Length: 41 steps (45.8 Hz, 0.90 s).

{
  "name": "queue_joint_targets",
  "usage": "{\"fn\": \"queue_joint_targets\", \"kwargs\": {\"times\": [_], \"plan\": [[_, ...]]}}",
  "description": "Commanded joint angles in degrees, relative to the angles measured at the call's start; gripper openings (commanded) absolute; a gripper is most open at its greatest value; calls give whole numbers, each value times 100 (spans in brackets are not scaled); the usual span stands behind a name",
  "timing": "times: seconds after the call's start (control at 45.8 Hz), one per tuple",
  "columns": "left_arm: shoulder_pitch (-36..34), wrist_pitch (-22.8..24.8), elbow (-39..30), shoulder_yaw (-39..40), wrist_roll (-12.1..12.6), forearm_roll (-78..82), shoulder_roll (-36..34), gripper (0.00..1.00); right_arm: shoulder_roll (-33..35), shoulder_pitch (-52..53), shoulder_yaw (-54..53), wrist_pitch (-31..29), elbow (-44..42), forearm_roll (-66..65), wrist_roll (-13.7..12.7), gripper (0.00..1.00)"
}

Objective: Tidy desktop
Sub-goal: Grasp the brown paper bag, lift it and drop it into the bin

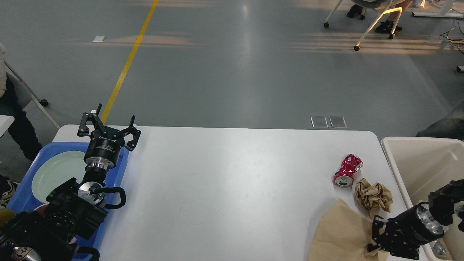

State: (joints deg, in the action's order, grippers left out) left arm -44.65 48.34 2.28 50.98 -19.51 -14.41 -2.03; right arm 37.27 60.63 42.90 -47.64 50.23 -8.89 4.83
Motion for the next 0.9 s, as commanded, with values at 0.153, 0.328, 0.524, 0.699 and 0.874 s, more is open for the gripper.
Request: {"fn": "queue_joint_targets", "kwargs": {"times": [0.153, 0.328, 0.524, 0.699, 0.874], "plan": [[0, 0, -9, 0, 0, 0, -8, 96, 789, 879, -352, -52, 953, -113, -8, 0], [0, 0, 0, 0, 0, 0, -8, 96, 1563, 2022, -361, -517, 1499, -166, -43, 0], [0, 0, 0, 0, 0, 0, 0, 96, 2310, 3375, -370, -736, 1473, -175, -43, 0], [0, 0, 0, 0, 0, 0, 0, 96, 2890, 3991, -712, -736, 1288, -175, -52, 0], [0, 0, 0, 0, 0, 0, 0, 96, 2952, 3667, -818, -528, 323, -184, -52, 0]]}}
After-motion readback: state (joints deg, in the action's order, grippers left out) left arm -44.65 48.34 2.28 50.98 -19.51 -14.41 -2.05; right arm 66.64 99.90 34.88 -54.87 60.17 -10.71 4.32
